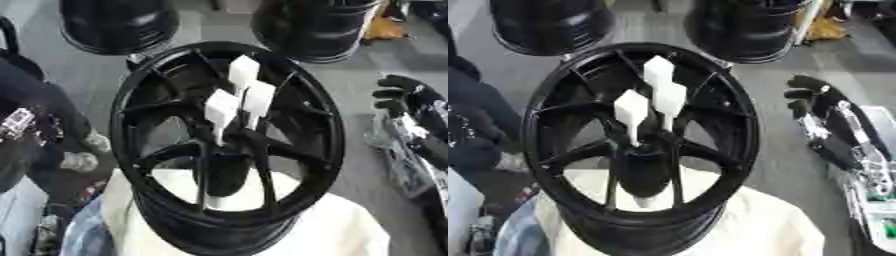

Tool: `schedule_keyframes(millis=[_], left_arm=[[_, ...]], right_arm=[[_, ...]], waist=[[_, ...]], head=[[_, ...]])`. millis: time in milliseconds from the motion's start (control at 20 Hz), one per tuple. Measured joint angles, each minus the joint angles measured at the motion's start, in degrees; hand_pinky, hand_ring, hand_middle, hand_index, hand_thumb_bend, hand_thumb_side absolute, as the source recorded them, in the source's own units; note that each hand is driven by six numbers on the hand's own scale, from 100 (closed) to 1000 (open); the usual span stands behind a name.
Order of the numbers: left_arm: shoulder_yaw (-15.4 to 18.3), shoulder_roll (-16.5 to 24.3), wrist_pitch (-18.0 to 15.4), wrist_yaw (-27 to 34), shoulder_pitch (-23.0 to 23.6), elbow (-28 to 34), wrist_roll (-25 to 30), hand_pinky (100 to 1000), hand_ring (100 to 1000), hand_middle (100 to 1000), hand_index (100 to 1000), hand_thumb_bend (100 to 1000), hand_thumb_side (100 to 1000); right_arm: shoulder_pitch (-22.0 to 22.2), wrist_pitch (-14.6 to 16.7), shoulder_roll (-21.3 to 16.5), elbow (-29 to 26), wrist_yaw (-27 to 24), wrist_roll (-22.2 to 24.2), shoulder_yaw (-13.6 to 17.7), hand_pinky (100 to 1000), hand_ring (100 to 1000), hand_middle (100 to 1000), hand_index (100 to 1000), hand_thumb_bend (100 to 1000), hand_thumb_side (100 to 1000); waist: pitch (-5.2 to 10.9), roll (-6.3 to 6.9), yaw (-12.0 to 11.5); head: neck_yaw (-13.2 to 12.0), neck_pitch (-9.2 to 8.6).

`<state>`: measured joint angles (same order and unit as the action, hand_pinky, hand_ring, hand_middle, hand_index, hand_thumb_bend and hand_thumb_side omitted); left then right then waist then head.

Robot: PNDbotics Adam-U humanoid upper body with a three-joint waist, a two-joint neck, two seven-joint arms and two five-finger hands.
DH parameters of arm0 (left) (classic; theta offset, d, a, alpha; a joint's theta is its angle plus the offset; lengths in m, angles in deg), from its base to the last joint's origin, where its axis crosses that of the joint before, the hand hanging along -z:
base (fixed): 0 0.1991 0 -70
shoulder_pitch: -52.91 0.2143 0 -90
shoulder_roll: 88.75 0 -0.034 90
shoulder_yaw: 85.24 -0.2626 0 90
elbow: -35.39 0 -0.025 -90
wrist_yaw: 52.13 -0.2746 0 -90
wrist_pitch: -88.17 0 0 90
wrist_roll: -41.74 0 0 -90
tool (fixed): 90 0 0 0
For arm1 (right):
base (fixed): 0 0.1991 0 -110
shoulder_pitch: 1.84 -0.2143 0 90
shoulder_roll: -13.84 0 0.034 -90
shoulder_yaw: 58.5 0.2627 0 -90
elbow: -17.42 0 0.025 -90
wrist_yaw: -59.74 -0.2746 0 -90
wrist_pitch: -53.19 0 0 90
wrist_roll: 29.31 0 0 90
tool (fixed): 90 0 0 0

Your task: Pull the pin out of the wheel hub.

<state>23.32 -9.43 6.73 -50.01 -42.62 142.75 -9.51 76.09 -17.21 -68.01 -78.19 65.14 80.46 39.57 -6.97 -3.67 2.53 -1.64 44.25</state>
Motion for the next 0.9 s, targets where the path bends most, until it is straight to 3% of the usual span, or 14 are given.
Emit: schedule_keyframes(millis=[600, 750, 900], left_arm=[[0.0, 0.0, -0.1, 0.0, 0.0, 0.0, -0.1, 728, 639, 610, 703, 100, 896], [0.0, 0.0, -0.1, 0.0, 0.1, 0.0, -0.1, 727, 640, 610, 703, 100, 894], [0.0, 0.0, -0.1, 0.0, 0.1, 0.0, 0.0, 727, 640, 611, 703, 100, 896]], right_arm=[[-0.2, 0.1, -0.3, 0.0, 0.4, 0.1, 0.0, 738, 784, 801, 870, 100, 543], [-2.8, 0.5, -3.6, 0.4, 0.6, 0.6, -0.8, 748, 787, 800, 875, 100, 505], [-6.8, 1.6, -9.4, 1.8, 1.2, 1.4, -2.3, 755, 788, 800, 878, 100, 481]], waist=[[0.01, 0.05, 0.0], [0.19, -0.01, -0.2], [0.62, -0.37, -0.4]], head=[[-0.1, 0.00], [-0.1, 0.00], [-0.1, 0.00]])
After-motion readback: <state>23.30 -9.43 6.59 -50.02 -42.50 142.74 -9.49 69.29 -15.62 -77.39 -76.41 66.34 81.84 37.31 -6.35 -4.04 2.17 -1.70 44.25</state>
